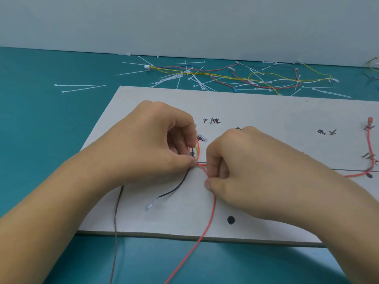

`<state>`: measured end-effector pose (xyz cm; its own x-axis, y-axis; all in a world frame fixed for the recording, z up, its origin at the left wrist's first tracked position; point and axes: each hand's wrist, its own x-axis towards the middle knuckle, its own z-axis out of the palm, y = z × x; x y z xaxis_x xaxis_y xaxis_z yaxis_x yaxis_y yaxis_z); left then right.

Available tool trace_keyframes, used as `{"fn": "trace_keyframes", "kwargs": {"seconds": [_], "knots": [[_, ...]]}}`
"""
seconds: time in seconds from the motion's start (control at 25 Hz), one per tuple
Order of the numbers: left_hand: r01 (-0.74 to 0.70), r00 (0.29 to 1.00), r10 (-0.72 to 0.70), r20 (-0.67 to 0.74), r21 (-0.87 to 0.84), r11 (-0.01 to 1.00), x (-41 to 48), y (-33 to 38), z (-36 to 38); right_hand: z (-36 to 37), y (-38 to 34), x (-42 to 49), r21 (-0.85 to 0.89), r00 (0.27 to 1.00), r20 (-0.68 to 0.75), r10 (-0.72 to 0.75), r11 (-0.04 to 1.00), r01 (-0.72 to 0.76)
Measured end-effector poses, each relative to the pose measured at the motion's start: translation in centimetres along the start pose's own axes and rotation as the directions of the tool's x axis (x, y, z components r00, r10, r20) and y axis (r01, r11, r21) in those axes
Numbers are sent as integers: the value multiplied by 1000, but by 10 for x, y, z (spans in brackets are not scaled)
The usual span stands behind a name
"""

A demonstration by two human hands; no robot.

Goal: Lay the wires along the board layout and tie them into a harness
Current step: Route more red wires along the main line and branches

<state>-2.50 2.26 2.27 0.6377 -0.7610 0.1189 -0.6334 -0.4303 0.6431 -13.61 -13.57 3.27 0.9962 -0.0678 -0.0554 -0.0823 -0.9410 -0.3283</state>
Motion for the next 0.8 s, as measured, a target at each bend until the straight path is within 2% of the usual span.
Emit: {"fn": "trace_keyframes", "kwargs": {"seconds": [0.52, 0.8], "knots": [[35, 999, -35, 4, -16, 999, 2, 0, -1, 4, -2, -4, -71, 995, -92, 26, 997, -32], [45, 999, -44, 7, -25, 999, 2, 1, -2, -6, -9, -1, -169, 992, -45, 114, 978, -121]]}}
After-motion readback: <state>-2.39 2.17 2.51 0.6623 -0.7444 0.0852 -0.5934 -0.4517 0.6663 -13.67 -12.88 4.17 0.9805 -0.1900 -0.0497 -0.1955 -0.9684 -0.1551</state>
